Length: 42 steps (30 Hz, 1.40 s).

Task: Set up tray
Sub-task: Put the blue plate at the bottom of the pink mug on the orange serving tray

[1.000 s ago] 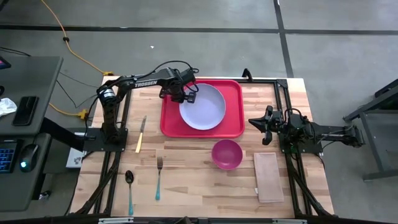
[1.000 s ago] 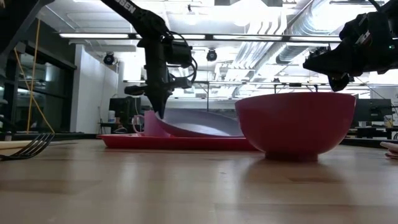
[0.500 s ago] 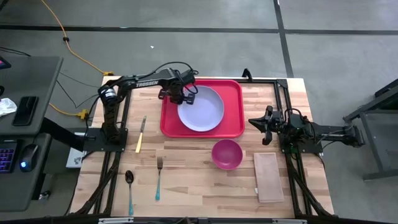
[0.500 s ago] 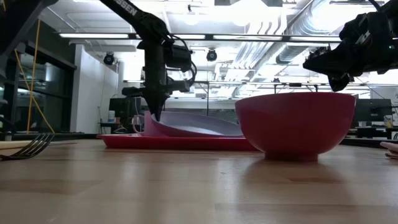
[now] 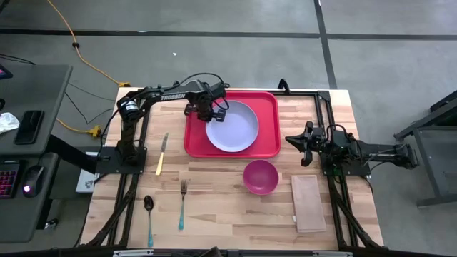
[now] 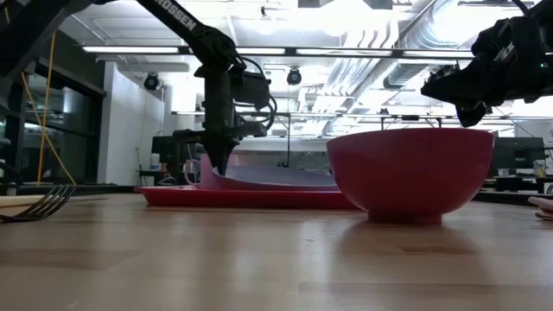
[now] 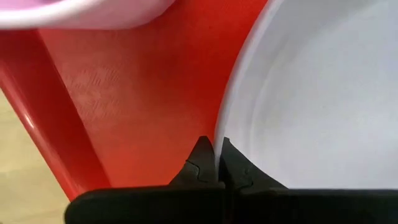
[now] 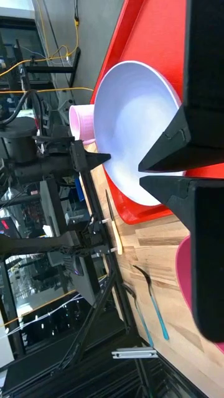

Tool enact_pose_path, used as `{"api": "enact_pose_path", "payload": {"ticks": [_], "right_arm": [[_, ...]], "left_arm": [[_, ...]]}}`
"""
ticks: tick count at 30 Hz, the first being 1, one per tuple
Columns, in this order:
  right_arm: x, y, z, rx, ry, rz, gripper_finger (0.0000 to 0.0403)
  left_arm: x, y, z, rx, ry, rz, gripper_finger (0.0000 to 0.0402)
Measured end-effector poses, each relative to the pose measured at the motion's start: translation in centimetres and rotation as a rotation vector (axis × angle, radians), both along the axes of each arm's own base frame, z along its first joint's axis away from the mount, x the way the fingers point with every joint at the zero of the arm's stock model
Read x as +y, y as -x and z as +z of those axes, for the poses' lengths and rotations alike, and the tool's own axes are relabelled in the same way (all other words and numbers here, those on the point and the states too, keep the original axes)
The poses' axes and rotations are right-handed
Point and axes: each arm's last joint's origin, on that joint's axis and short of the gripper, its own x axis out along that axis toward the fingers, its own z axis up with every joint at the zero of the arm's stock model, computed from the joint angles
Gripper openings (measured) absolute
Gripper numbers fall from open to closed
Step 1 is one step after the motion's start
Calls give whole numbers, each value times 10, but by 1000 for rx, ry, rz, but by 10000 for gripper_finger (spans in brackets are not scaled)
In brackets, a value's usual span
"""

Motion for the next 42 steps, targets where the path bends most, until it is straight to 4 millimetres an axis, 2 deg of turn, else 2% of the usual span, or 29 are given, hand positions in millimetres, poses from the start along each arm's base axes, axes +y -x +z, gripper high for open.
{"api": "enact_pose_path", "payload": {"ticks": [7,19,42], "right_arm": [[0,0,0,0,0,0,0],[0,0,0,0,0,0,0],[0,0,0,0,0,0,0]], "left_arm": [[0,0,0,6,-8,1,15],[1,1,-1,27,-29,-2,50],[0,1,-1,19,-14,-54,54]]}}
